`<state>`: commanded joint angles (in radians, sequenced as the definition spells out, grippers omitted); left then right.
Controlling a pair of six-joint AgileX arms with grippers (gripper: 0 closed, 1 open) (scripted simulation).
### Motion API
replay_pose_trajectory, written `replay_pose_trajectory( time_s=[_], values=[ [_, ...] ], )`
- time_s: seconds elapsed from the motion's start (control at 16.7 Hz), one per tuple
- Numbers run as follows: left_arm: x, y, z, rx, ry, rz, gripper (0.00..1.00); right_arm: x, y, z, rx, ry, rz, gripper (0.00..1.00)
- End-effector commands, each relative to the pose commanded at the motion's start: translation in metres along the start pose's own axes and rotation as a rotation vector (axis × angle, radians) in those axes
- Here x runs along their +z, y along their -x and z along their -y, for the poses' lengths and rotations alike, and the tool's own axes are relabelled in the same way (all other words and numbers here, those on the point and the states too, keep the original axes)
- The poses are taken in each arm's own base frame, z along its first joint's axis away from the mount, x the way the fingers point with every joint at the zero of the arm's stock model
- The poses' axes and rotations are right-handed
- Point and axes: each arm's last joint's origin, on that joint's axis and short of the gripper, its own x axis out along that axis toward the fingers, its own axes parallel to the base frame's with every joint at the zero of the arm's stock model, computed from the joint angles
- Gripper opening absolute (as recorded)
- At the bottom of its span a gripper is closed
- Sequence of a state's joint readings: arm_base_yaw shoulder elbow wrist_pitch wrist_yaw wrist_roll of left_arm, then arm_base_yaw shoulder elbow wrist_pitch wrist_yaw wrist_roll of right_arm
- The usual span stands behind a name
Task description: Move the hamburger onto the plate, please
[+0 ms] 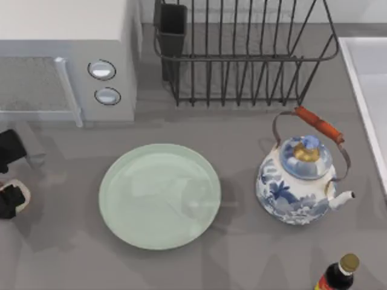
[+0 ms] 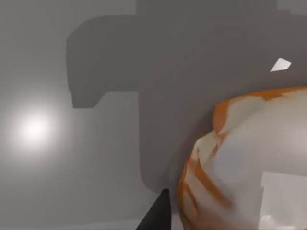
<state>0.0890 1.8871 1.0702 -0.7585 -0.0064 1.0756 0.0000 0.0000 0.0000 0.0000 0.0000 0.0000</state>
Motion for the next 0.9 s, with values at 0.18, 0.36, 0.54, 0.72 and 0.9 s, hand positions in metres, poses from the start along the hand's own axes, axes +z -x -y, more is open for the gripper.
replay_pose_trajectory(
  time_s=[0.18, 0.36, 0.54, 0.72, 0.9],
  values=[
    [-0.004, 0.013, 0.003, 0.003, 0.007, 0.003, 0.00, 0.000, 0.000, 0.000, 0.000, 0.000, 0.000, 1.00],
    [-0.007, 0.045, 0.005, 0.053, 0.007, 0.031, 0.00, 0.000, 0.000, 0.000, 0.000, 0.000, 0.000, 1.00],
    [-0.008, 0.084, 0.005, 0.118, 0.001, 0.064, 0.00, 0.000, 0.000, 0.000, 0.000, 0.000, 0.000, 1.00],
    [-0.007, 0.108, 0.005, 0.126, -0.001, 0.070, 0.00, 0.000, 0.000, 0.000, 0.000, 0.000, 0.000, 1.00],
    [-0.003, 0.107, 0.002, 0.058, 0.000, 0.033, 0.00, 0.000, 0.000, 0.000, 0.000, 0.000, 0.000, 1.00]
  ],
)
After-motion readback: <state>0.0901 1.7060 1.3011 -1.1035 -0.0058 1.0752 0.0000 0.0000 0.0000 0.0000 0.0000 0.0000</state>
